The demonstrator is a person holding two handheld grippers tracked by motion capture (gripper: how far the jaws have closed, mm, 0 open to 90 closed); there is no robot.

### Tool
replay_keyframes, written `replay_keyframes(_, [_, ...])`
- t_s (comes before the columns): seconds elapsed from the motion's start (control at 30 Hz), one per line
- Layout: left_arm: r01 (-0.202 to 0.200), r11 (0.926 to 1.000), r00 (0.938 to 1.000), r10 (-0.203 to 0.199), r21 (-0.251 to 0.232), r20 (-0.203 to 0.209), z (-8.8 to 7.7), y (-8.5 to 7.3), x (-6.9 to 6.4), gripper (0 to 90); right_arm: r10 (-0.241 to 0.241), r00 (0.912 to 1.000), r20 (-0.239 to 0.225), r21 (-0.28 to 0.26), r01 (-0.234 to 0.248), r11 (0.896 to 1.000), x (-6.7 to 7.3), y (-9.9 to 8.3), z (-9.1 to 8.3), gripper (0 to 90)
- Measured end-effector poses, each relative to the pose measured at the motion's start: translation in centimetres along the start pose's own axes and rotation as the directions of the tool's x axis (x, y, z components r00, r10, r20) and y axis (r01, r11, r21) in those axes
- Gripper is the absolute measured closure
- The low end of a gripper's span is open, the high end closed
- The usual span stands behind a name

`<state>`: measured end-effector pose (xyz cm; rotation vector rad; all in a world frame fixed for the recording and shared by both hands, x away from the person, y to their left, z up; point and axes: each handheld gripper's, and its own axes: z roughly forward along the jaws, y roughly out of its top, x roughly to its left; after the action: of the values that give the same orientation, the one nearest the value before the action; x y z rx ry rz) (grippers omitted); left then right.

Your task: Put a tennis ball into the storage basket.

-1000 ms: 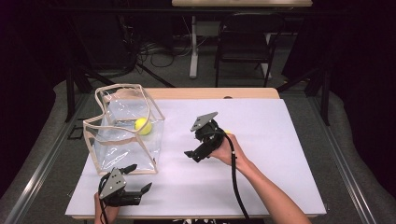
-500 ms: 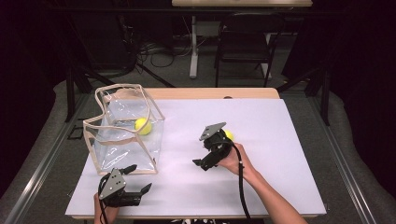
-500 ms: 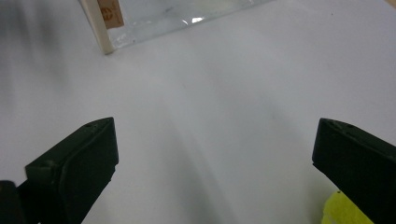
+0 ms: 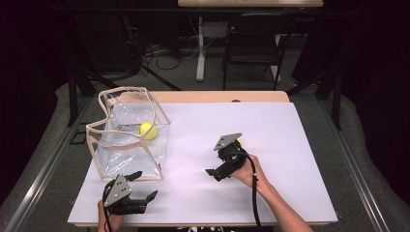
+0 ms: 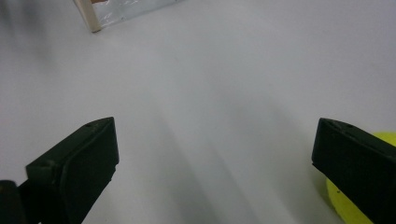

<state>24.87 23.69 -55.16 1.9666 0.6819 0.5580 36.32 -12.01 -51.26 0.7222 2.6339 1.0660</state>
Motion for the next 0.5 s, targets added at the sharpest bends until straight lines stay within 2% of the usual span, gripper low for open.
replay_keyframes(0.03, [0.000,1.0000,1.0000,0.000,0.000,0.000,-0.01,0.00,0.00,15.9,-0.008,1.0000,0.004,0.012,0.008,1.000,0.07,-0.03,0.03,0.2])
replay_keyframes(0.23, [0.001,1.0000,1.0000,-0.001,0.004,0.000,-0.02,-0.08,0.04,15.9,-0.007,0.9999,0.012,0.000,0.007,1.000,0.17,-0.21,-0.44,0.3])
replay_keyframes(0.5, [-0.001,1.0000,1.0000,0.001,0.001,0.005,0.04,-0.02,-0.06,15.9,-0.001,0.9995,0.032,-0.011,0.002,1.000,-0.60,-0.52,-0.92,0.9])
